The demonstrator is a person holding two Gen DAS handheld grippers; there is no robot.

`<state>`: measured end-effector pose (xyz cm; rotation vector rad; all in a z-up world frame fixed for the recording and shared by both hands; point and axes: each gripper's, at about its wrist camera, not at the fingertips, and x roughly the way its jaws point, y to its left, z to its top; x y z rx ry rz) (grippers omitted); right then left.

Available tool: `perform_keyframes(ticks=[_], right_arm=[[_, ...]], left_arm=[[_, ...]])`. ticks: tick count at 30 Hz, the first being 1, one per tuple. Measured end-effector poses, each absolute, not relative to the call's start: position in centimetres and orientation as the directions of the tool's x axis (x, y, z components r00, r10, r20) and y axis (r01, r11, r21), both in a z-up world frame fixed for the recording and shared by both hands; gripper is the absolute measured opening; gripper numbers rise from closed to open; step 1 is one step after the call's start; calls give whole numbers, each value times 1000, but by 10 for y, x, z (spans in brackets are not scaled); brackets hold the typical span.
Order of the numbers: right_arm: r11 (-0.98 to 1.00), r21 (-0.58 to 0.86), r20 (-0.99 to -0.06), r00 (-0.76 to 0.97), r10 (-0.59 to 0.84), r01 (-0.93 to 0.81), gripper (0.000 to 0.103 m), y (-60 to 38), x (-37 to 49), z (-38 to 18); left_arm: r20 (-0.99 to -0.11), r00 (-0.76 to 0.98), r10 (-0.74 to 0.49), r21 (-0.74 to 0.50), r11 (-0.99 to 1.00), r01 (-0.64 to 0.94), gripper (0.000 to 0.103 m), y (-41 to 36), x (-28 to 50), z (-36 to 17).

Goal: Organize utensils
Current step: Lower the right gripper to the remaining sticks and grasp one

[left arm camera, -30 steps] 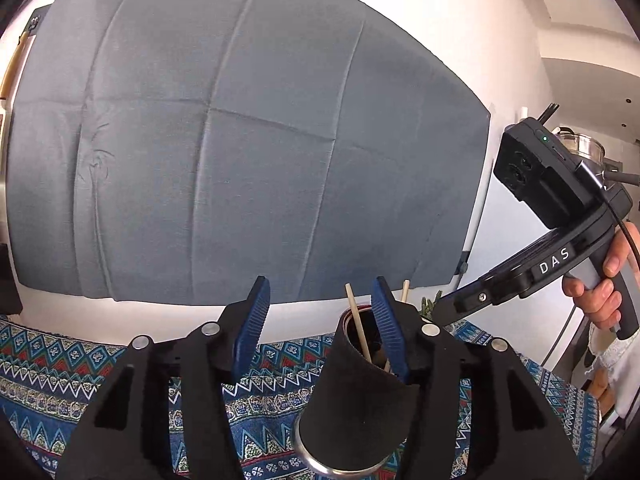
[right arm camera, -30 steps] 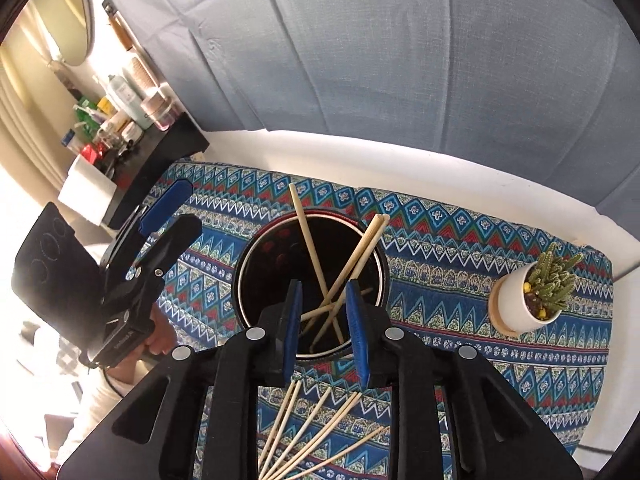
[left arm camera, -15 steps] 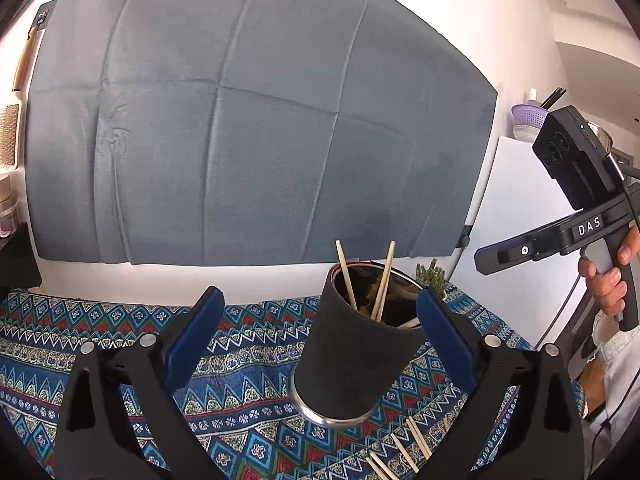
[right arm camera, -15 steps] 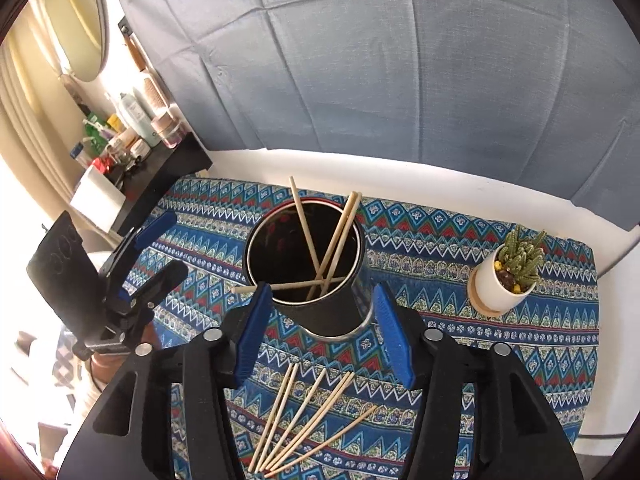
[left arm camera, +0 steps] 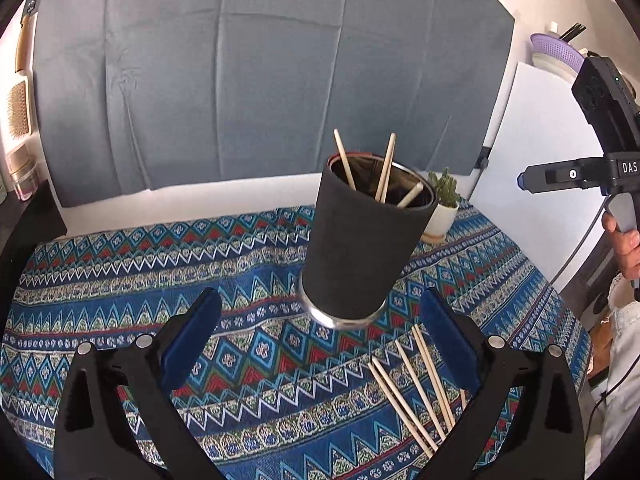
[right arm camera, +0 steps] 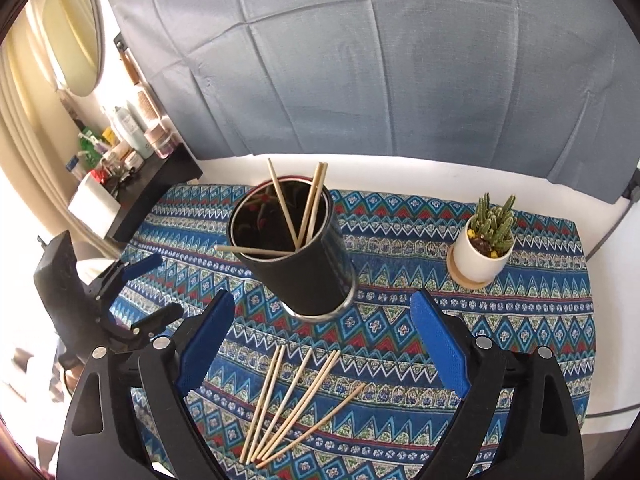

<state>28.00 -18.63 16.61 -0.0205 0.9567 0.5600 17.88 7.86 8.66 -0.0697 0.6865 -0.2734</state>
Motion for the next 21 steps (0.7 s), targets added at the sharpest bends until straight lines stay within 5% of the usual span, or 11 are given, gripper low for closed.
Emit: perform_keyframes(ticks=[21], right_arm=[[906, 133, -917, 297, 267, -401, 88, -194, 240, 14]], left_arm=[[-796, 556, -240, -100, 958, 269, 97, 36, 159, 1]])
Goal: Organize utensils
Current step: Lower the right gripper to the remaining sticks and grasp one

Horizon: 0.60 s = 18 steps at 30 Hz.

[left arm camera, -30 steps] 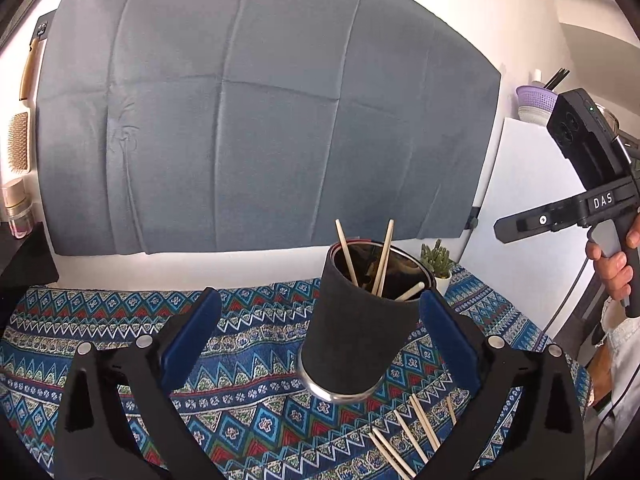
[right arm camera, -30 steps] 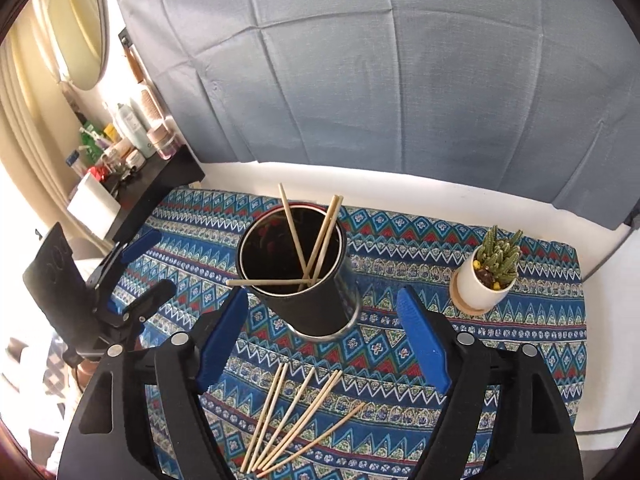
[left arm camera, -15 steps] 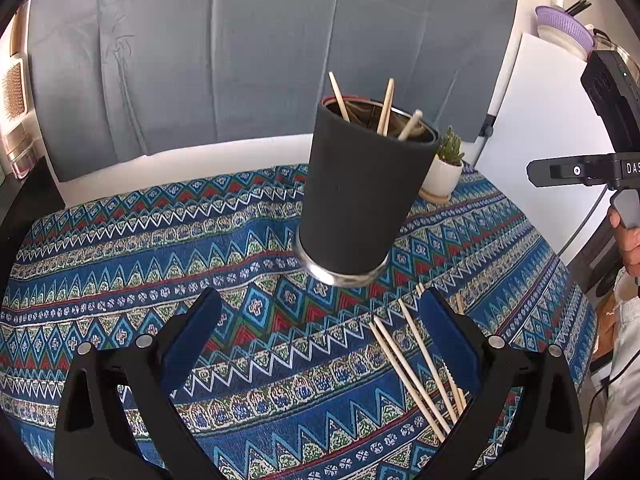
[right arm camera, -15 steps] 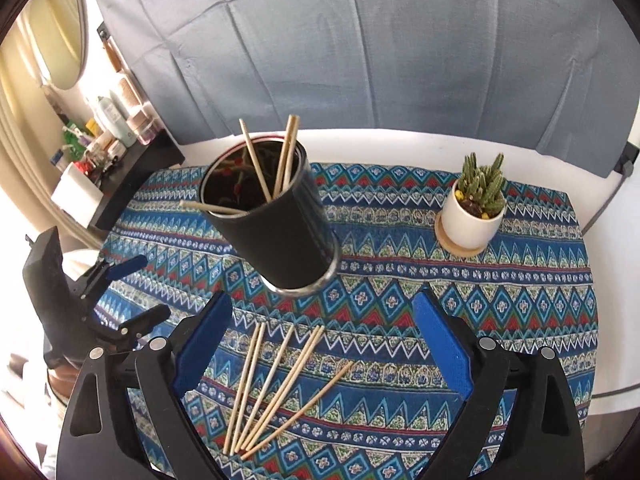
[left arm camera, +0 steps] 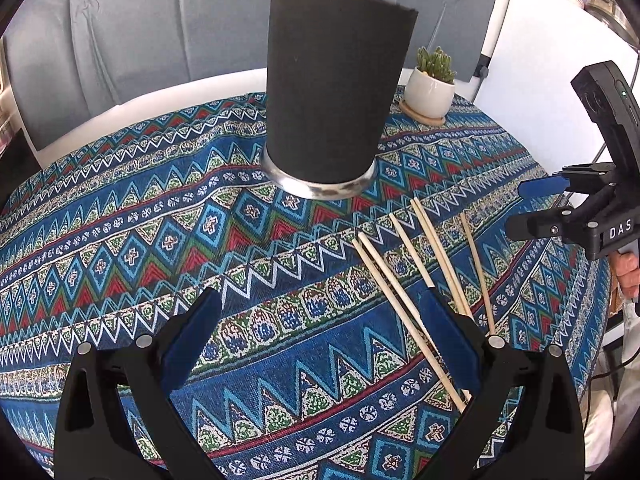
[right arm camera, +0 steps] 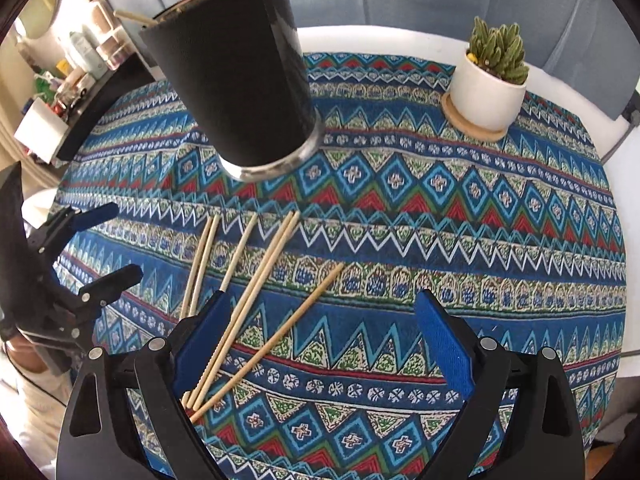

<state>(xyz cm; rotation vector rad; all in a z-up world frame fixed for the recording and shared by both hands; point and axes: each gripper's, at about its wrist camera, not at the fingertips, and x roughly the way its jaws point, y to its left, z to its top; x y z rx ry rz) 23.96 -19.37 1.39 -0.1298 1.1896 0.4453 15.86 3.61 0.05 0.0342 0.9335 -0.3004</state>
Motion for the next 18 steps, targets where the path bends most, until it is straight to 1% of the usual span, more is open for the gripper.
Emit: perform_keyframes(ticks=[4, 9, 14, 18], right_arm=[[914, 127, -928, 280, 247, -384, 88, -193, 236, -3], [925, 94, -940, 273, 204, -369, 88, -189, 234, -21], [931, 100, -941, 272, 203, -351, 88, -190, 235, -29], [932, 102, -935, 286, 208, -347, 91, -192, 235, -32]], left_arm=[[-815, 542, -205, -72, 964, 256, 97, 31, 162, -13], [-832, 516, -204, -87, 966, 242, 97, 25, 167, -22], [-840, 513, -178, -50, 966, 253, 97, 14, 169, -27], [-844, 511, -163, -40, 969, 243, 97, 9, 173, -29]])
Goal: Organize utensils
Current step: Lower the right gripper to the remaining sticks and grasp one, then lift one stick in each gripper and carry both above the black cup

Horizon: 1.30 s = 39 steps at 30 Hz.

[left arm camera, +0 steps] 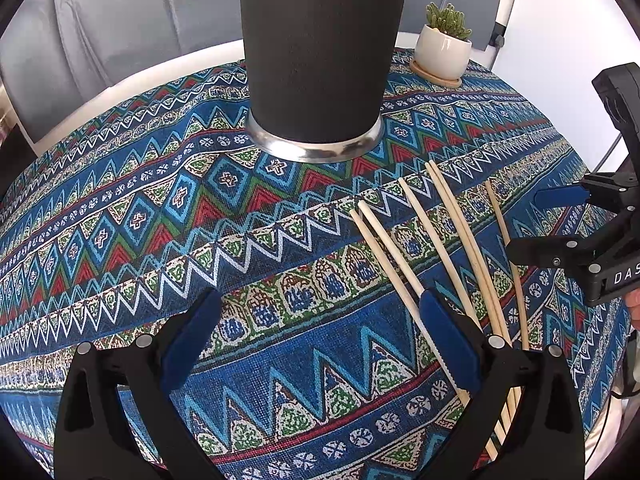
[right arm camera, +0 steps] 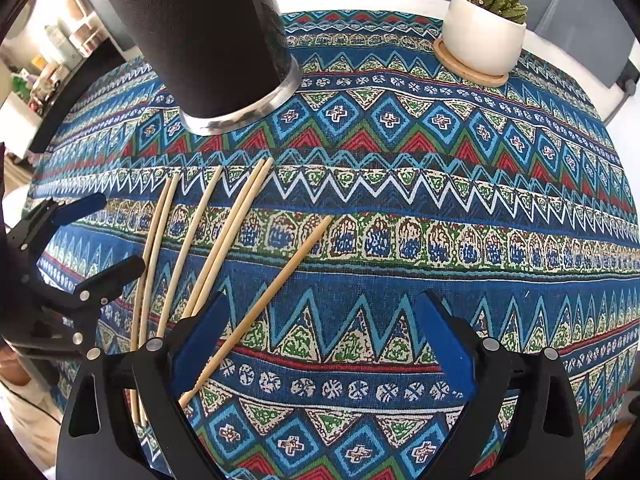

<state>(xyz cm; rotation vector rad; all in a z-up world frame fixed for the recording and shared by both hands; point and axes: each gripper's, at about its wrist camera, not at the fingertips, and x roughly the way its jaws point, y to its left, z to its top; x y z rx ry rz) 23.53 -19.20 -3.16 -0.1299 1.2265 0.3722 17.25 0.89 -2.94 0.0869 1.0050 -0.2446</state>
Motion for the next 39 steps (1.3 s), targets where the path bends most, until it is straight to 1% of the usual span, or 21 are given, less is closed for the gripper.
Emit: perform_keyframes(ticks=[3, 6, 8, 13, 17, 21, 24, 25, 26, 27, 28, 29, 30, 31, 32, 33, 34, 36, 39], right_arm=[[931, 98, -930, 302, 212, -352, 94, -191, 233, -34], [927, 45, -928, 329, 177, -373, 95, -184, 227, -36], [920, 6, -919, 360, 160, -393, 95, -177, 220, -41], [928, 10, -886, 427, 182, -373, 95, -175, 202, -45], [938, 7, -855, 484, 185, -346, 95, -179, 185, -46], [946, 8, -851, 495, 177, -324, 96, -185, 177, -47], [920, 7, -861, 465, 205, -393, 96, -190, 173, -45], [913, 5, -863, 460, 210, -408, 94, -191, 170, -43], [907, 6, -866, 452, 216, -422, 92, -192, 168, -42], [901, 5, -865, 449, 222, -434, 88, -195, 165, -41], [898, 6, -864, 450, 226, -439, 73, -199, 167, -38], [897, 7, -862, 452, 230, -442, 52, -202, 164, -35], [894, 8, -863, 449, 233, -448, 40, -208, 162, -31], [892, 12, -865, 443, 236, -452, 17, -213, 160, -28], [890, 11, -867, 438, 236, -457, 8, -220, 157, -27], [885, -5, -869, 441, 226, -465, 7, -225, 158, -27], [878, -17, -868, 443, 224, -478, 7, -230, 157, -25], [884, -14, -871, 439, 218, -467, 5, -240, 152, -24], [894, 19, -869, 435, 236, -447, 5, -251, 152, -24]], left_arm=[[-845, 516, -145, -19, 970, 241, 97, 4, 175, -31], [-850, 516, -104, 20, 973, 228, 98, -1, 175, -32], [-855, 508, -103, 9, 977, 213, 98, 1, 175, -32], [-858, 502, -104, 11, 975, 221, 98, 7, 168, -33], [-842, 525, -124, 13, 968, 249, 98, 11, 158, -33], [-833, 537, -131, 15, 966, 259, 98, 18, 150, -34], [-814, 566, -126, 17, 971, 239, 98, 25, 141, -35], [-811, 570, -133, 14, 969, 246, 96, 27, 139, -35], [-808, 573, -139, 13, 968, 252, 94, 30, 136, -34], [-807, 573, -142, 13, 966, 258, 87, 33, 134, -33], [-807, 573, -145, 11, 965, 260, 80, 38, 132, -32], [-806, 573, -147, 8, 966, 259, 75, 43, 130, -30], [-804, 576, -147, 7, 966, 257, 65, 49, 127, -29], [-801, 580, -147, 6, 967, 253, 54, 55, 124, -28], [-798, 585, -145, 6, 969, 248, 50, 61, 121, -28], [-796, 588, -142, 5, 970, 242, 38, 67, 119, -27], [-795, 590, -139, 2, 973, 232, 23, 73, 117, -26], [-798, 583, -150, -17, 974, 227, 8, 83, 114, -26], [-802, 572, -173, -65, 977, 205, 5, 96, 110, -26]])
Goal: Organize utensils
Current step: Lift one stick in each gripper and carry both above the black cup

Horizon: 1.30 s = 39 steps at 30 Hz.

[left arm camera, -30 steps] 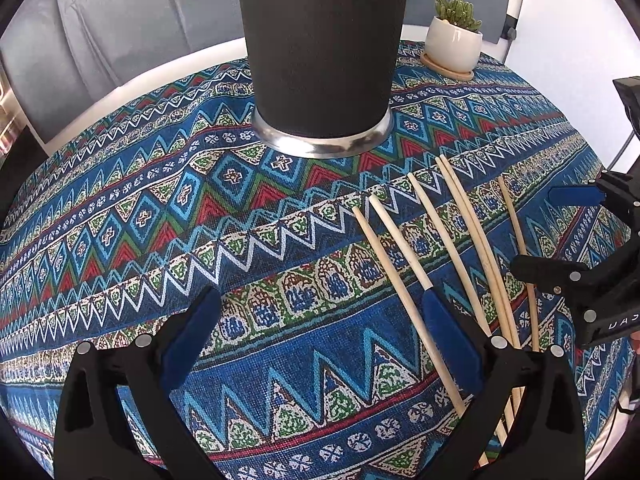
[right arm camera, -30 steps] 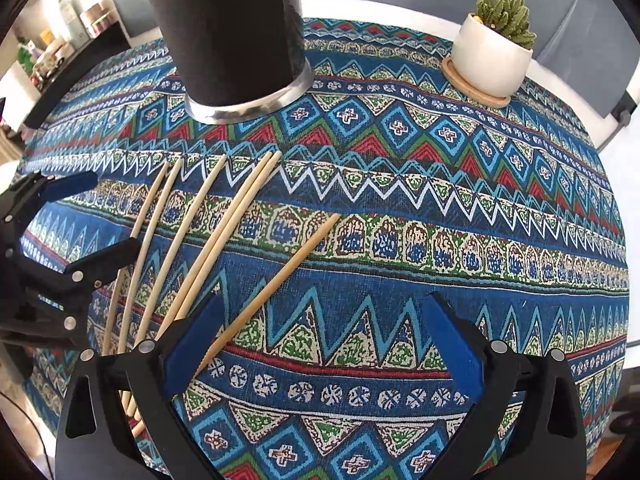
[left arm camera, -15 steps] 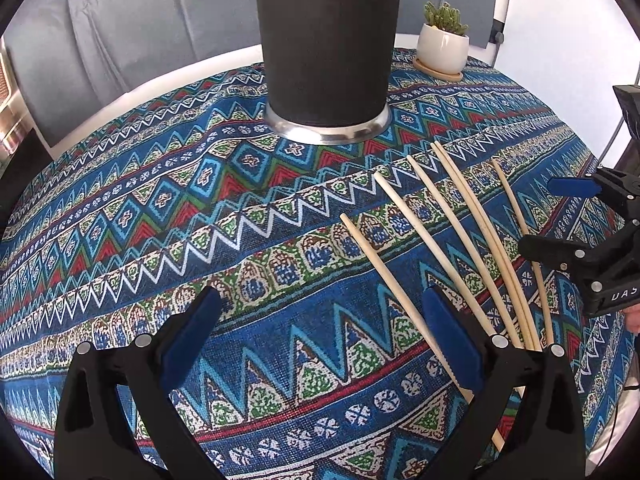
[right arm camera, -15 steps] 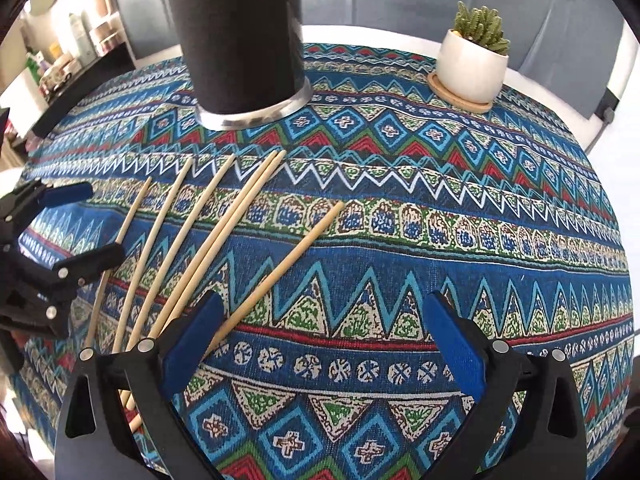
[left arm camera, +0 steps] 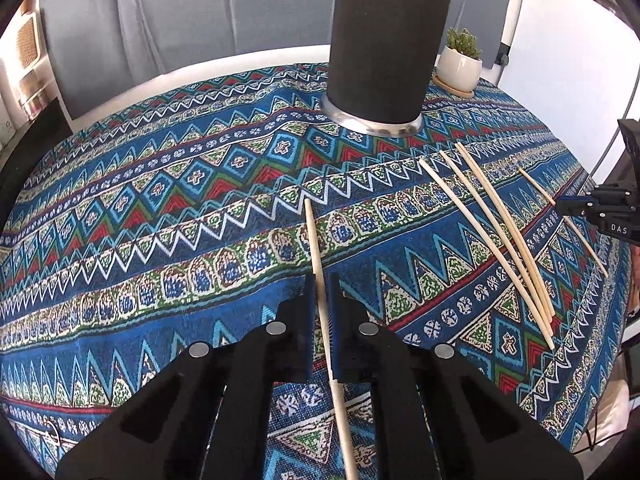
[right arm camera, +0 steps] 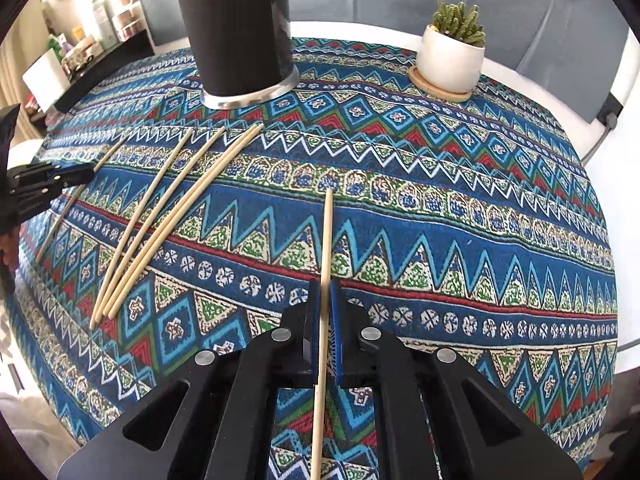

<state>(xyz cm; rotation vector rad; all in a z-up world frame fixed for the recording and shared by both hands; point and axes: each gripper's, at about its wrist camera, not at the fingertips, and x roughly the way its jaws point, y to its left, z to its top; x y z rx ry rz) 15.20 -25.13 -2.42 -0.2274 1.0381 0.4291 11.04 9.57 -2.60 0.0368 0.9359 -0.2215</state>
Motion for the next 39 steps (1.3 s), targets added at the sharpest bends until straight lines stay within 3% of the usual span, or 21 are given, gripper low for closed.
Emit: perform_keyframes(ticks=[6, 15, 34, 39], right_arm=[[893, 108, -839, 442, 318, -437, 4, -266, 148, -21], [905, 115, -794, 509, 332, -410, 5, -280, 151, 12], [896, 145, -583, 696, 419, -419, 5, -306, 154, 120], [882, 155, -528, 718, 454, -444, 5, -296, 164, 145]], left_arm=[[-810, 564, -162, -68, 980, 185, 5, 101, 107, -26], [-798, 592, -116, -24, 987, 161, 5, 103, 112, -7], [-683, 727, -73, 75, 983, 170, 5, 92, 145, 98], [-618, 780, -95, 63, 984, 170, 5, 91, 154, 127]])
